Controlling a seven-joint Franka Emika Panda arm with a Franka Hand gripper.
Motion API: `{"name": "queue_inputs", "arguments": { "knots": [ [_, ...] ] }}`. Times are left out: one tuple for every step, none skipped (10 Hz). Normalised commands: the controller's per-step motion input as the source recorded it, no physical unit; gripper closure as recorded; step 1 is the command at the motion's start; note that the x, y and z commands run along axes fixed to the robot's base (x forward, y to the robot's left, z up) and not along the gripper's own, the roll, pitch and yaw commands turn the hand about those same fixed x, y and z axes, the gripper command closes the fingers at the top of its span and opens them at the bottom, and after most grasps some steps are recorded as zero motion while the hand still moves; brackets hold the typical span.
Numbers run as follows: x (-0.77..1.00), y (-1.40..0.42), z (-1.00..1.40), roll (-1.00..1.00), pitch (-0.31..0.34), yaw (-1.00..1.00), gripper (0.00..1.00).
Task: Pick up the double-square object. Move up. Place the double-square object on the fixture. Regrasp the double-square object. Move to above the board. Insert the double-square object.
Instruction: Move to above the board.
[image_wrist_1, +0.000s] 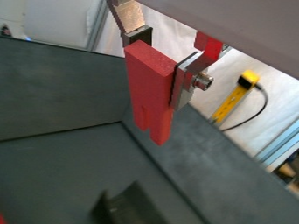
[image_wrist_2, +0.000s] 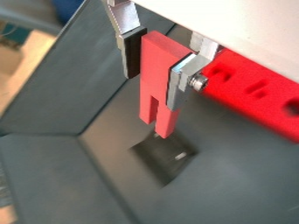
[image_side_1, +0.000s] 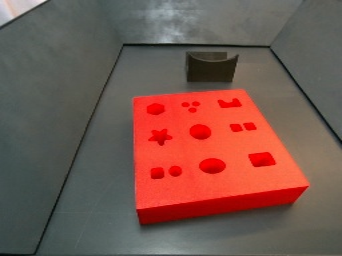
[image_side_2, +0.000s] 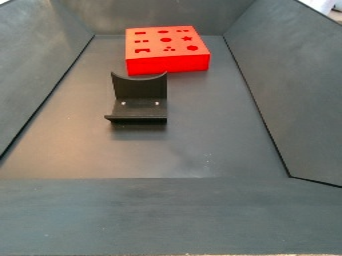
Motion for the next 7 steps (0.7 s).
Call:
{"name": "queue_inputs", "arguments": {
  "knots": [
    [-0.52,-1.00,0.09,-1.00,0.122,-0.28,1.00],
    [-0.53,-1.00,0.10,-1.00,0.134,-0.26,1.00],
    [-0.55,-1.00,0.10,-1.00,0.140,-0.25,1.00],
    [-0.56,-1.00,0.09,-1.00,0.139,-0.24,1.00],
    [-0.57,-0.97,0.09,-1.00,0.138,-0.22,1.00],
    [-0.41,-0.66,0.06,-0.84,0.103,-0.16,1.00],
    [-0.26,-0.38,0.02,-0.61,0.064,-0.10,1.00]
  ]
}}
